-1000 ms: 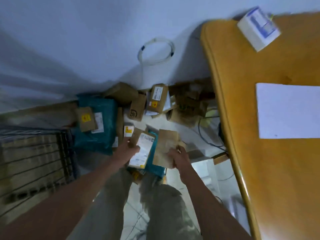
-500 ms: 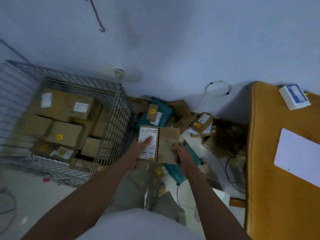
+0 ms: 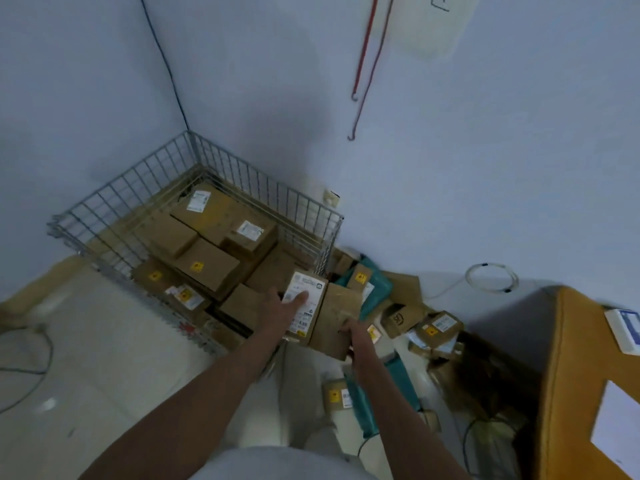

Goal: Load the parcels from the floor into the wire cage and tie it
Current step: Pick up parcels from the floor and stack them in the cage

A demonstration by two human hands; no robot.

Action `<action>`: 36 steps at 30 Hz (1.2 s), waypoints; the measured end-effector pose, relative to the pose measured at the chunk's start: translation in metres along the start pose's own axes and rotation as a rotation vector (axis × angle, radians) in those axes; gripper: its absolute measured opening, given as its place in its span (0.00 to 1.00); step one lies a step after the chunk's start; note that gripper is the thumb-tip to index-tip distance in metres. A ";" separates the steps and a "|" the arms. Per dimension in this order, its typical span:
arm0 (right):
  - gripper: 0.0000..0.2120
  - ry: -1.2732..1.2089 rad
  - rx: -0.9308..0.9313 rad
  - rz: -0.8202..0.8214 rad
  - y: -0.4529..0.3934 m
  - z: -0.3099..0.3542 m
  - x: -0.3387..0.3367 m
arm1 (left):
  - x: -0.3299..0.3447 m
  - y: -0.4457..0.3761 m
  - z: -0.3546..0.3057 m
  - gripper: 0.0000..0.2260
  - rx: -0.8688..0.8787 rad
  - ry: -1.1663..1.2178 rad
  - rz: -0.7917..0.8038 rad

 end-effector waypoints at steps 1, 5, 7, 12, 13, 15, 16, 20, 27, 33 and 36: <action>0.11 0.014 -0.022 -0.006 0.005 -0.003 0.019 | -0.020 0.000 -0.003 0.27 0.001 -0.014 -0.004; 0.06 0.049 -0.057 -0.017 0.027 -0.018 0.102 | -0.109 -0.026 0.005 0.27 -0.016 -0.139 -0.020; 0.10 0.062 -0.125 -0.043 0.025 -0.018 0.138 | -0.148 -0.048 0.010 0.28 0.043 -0.262 -0.005; 0.24 0.264 -0.173 -0.217 0.012 -0.025 0.189 | -0.197 -0.077 0.014 0.40 0.112 -0.618 0.193; 0.24 0.316 -0.165 -0.231 0.005 -0.025 0.197 | -0.202 -0.081 0.014 0.41 0.107 -0.662 0.214; 0.25 0.374 -0.156 -0.215 -0.019 -0.026 0.217 | -0.212 -0.100 0.013 0.43 0.080 -0.693 0.225; 0.26 0.404 -0.162 -0.209 -0.031 -0.025 0.227 | -0.219 -0.114 0.015 0.43 0.065 -0.718 0.209; 0.25 0.461 -0.108 -0.191 -0.076 -0.024 0.269 | -0.249 -0.158 0.010 0.36 -0.008 -0.803 0.116; 0.25 0.435 0.107 -0.183 -0.187 -0.057 0.309 | -0.266 -0.274 0.080 0.21 -0.176 -0.836 0.287; 0.18 0.359 0.324 -0.232 -0.266 -0.119 0.326 | -0.252 -0.364 0.165 0.23 -0.296 -0.960 0.524; 0.28 0.356 0.427 -0.236 -0.322 -0.189 0.333 | -0.251 -0.382 0.210 0.26 -0.404 -0.994 0.522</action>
Point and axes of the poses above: each hand's wrist, its own y-axis away from the middle knuckle, its own x-axis out of the palm, z = x × y, the point moved 6 cm from there along -y, towards the middle knuckle, and after that the axes turned 4 degrees about x, right-handed, at the moved point
